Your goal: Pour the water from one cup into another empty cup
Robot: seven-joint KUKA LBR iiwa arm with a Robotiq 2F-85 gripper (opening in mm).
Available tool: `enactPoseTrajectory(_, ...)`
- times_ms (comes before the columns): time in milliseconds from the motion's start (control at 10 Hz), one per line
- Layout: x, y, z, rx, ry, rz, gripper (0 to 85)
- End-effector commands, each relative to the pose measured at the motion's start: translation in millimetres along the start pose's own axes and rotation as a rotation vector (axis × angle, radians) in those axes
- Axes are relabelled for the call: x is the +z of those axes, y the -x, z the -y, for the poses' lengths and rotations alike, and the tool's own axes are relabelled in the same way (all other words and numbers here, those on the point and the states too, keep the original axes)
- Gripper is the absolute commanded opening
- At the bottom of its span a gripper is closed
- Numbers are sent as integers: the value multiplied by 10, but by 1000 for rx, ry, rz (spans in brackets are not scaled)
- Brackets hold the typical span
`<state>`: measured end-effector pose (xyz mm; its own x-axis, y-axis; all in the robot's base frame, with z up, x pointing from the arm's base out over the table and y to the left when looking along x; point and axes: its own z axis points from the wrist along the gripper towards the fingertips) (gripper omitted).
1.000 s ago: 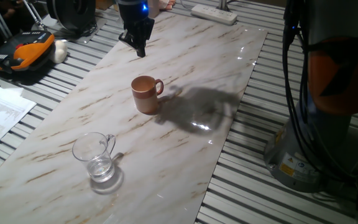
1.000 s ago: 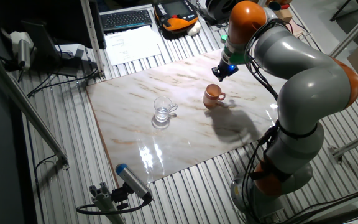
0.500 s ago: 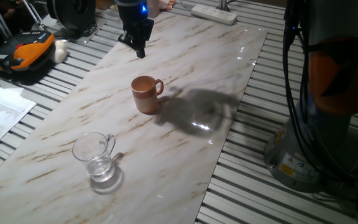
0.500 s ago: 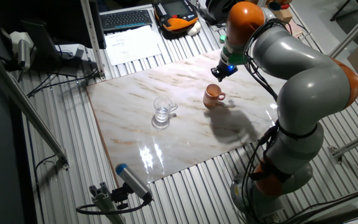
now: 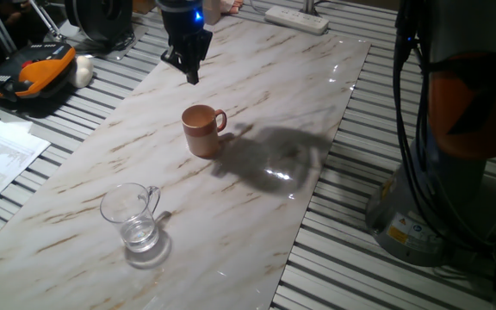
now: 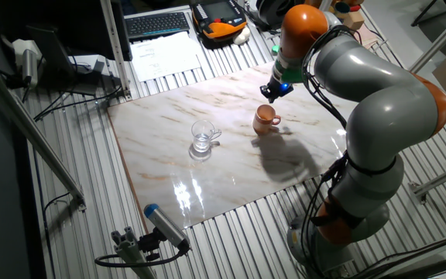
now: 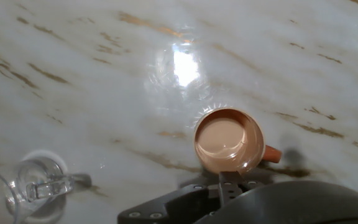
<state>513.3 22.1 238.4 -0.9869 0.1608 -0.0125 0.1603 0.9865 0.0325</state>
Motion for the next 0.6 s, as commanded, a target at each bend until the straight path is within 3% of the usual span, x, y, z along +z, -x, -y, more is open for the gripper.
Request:
enactPoseTrajectory(0,18,7,-7,5,0,4,0)
enactPoseTrajectory(500,72,-57,-134,57,-4,12,0)
